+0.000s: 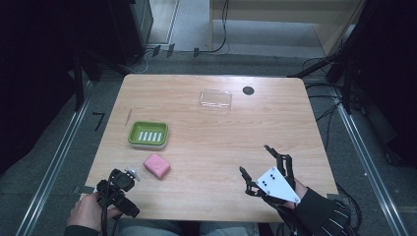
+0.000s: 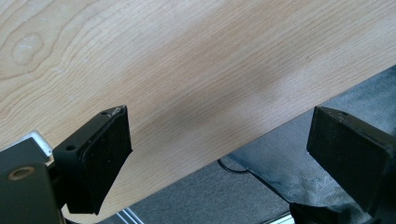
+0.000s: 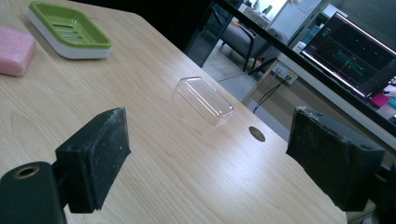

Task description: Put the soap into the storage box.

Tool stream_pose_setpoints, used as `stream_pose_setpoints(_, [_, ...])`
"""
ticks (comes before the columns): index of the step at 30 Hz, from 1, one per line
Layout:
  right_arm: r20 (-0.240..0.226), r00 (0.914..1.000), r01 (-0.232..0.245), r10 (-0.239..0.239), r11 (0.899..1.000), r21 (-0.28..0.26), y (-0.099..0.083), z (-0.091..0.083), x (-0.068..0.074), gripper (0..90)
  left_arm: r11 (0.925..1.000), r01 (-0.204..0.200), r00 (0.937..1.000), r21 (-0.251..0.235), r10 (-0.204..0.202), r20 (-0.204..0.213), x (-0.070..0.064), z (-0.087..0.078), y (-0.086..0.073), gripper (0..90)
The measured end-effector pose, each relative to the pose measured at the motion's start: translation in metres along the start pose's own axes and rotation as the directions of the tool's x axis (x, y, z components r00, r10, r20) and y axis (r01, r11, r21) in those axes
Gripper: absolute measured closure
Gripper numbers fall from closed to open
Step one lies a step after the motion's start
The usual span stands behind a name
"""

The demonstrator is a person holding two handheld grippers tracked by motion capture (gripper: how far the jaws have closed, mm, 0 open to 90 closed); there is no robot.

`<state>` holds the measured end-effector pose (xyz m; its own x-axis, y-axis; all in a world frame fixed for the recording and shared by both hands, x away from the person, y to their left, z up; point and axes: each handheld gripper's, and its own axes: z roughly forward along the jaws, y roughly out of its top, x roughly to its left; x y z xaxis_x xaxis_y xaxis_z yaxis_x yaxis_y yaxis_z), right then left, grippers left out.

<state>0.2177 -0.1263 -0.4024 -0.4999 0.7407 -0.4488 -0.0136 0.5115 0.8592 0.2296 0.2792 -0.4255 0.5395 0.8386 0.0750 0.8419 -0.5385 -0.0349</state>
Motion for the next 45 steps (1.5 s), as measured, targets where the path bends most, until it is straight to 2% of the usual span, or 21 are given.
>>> stream_pose_setpoints(3, [-0.001, 0.9999, -0.013, 0.013, 1.000, -0.001, 0.000, 0.001, 0.000, 13.2, 1.0000, 0.001, 1.0000, -0.009, -0.001, 0.001, 0.001, -0.003, 0.002, 7.1])
stream_pose_setpoints(8, [-0.009, 1.0000, 0.000, 0.000, 1.000, -0.002, 0.000, 0.002, 0.000, 13.2, 0.9997, 0.006, 1.0000, -0.023, -0.006, -0.003, 0.003, -0.007, 0.006, 7.1])
stream_pose_setpoints(21, [-0.014, 0.9999, -0.005, 0.005, 1.000, -0.005, 0.000, 0.003, 0.000, 13.2, 0.9988, 0.002, 1.0000, -0.048, -0.002, 0.009, 0.006, -0.013, 0.013, 7.1])
stream_pose_setpoints(28, [-0.021, 0.9998, -0.003, 0.003, 1.000, -0.003, 0.000, 0.006, -0.001, 13.2, 0.9985, -0.001, 0.9999, -0.054, 0.002, 0.011, 0.005, -0.019, 0.021, 7.1])
stream_pose_setpoints(35, [-0.016, 0.9999, 0.000, 0.000, 1.000, -0.005, 0.001, 0.005, 0.000, 13.3, 0.9979, -0.017, 0.9997, -0.063, 0.018, 0.015, 0.003, -0.020, 0.033, 7.1])
stream_pose_setpoints(36, [-0.019, 0.9998, -0.001, 0.001, 1.000, -0.004, 0.001, 0.005, 0.001, 13.2, 0.9981, -0.028, 0.9995, -0.055, 0.029, 0.014, 0.003, -0.021, 0.035, 7.1])
stream_pose_setpoints(45, [-0.023, 0.9997, 0.008, -0.008, 1.000, -0.001, 0.002, 0.006, 0.002, 13.2, 0.9970, -0.023, 0.9995, -0.073, 0.025, 0.022, 0.005, -0.026, 0.042, 7.1])
